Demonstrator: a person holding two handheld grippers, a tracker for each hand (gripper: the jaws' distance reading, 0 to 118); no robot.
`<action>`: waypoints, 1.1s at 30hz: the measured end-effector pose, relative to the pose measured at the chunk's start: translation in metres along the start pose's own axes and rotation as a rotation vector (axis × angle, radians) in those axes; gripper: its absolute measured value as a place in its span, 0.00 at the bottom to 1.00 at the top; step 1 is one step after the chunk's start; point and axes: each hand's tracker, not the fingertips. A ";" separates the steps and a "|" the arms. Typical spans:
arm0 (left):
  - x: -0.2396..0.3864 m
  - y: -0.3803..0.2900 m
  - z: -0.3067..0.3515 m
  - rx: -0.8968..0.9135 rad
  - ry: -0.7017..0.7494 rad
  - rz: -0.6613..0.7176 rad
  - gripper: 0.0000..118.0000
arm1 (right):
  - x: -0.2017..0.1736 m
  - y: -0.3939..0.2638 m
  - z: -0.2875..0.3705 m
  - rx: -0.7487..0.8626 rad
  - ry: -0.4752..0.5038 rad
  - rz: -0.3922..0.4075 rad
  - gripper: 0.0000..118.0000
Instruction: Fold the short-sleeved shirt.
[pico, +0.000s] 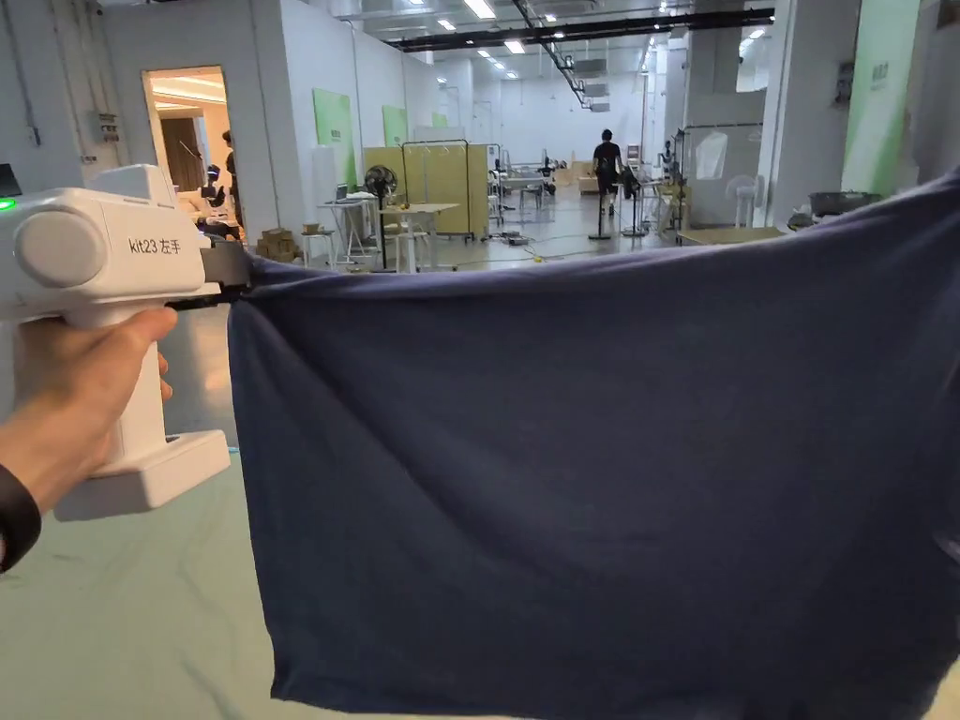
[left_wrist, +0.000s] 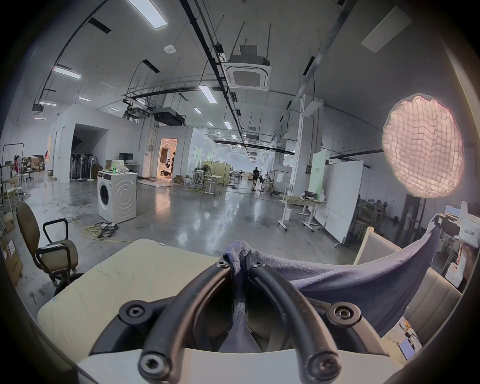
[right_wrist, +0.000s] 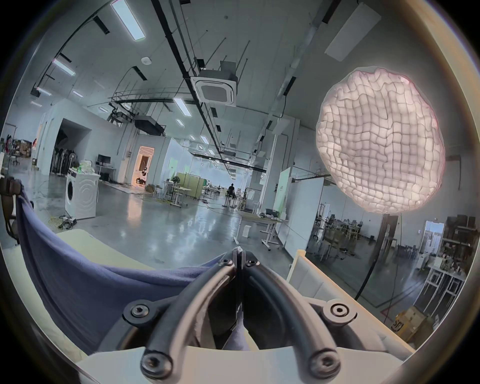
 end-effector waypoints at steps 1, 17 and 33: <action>0.000 0.002 -0.006 -0.009 0.004 0.010 0.07 | 0.000 0.001 -0.004 -0.006 0.000 -0.023 0.02; 0.001 -0.034 -0.093 -0.075 -0.017 0.037 0.07 | -0.022 -0.022 -0.064 -0.116 -0.017 -0.030 0.02; -0.042 -0.240 -0.024 -0.303 -0.098 0.150 0.07 | -0.028 -0.253 0.027 -0.275 0.218 -0.204 0.02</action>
